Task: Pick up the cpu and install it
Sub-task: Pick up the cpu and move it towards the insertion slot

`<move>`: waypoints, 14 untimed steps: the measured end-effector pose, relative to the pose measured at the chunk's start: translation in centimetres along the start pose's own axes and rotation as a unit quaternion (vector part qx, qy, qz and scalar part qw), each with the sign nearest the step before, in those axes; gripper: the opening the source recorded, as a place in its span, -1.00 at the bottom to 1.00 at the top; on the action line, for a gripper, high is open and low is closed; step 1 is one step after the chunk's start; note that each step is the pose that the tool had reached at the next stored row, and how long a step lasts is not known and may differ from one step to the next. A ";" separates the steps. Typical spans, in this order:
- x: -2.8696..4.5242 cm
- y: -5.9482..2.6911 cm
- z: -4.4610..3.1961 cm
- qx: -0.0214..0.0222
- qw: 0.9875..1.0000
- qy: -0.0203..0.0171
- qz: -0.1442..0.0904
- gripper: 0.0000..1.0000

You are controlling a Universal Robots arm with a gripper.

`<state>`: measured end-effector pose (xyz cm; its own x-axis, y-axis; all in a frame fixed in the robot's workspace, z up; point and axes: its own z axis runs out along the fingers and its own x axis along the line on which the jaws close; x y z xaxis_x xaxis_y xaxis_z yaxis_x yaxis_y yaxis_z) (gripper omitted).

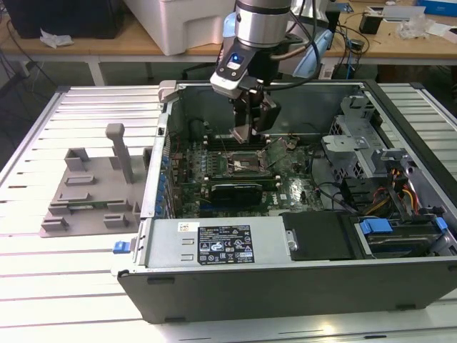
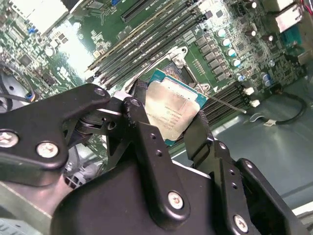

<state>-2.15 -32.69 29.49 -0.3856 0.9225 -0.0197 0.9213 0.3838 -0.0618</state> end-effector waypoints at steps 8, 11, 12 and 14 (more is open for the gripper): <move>0.00 0.01 0.03 0.002 0.997 0.003 0.078 0.08; -0.01 0.02 0.03 0.003 0.996 0.004 0.094 0.08; -0.01 0.03 0.03 0.003 0.995 0.004 0.099 0.08; -0.01 0.03 0.04 0.003 0.994 0.005 0.113 0.08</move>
<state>-2.12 -32.69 29.45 -0.1685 0.9854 -0.0235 0.9840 0.1668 -0.0630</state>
